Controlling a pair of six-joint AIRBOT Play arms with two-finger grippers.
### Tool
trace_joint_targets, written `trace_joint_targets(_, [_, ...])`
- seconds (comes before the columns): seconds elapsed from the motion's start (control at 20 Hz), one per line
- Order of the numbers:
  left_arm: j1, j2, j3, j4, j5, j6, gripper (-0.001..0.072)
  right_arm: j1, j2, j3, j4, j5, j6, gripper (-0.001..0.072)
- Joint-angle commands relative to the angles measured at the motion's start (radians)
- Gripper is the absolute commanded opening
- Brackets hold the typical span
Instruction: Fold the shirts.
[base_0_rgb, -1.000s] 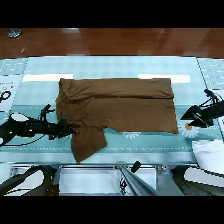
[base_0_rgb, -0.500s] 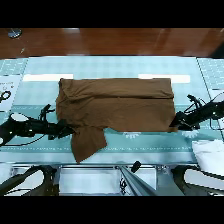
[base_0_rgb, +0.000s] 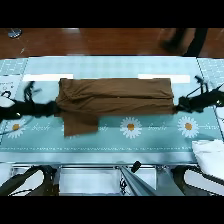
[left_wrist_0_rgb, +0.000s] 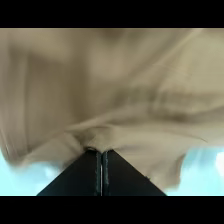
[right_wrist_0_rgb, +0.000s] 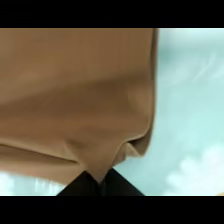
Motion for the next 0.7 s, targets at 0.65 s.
trace_joint_targets(0.65, [-0.069,-0.494,0.599,-0.142,-0.003,-0.011,0.0022,0.161,-0.347,0.371,0.068,-0.366,0.103,0.0033])
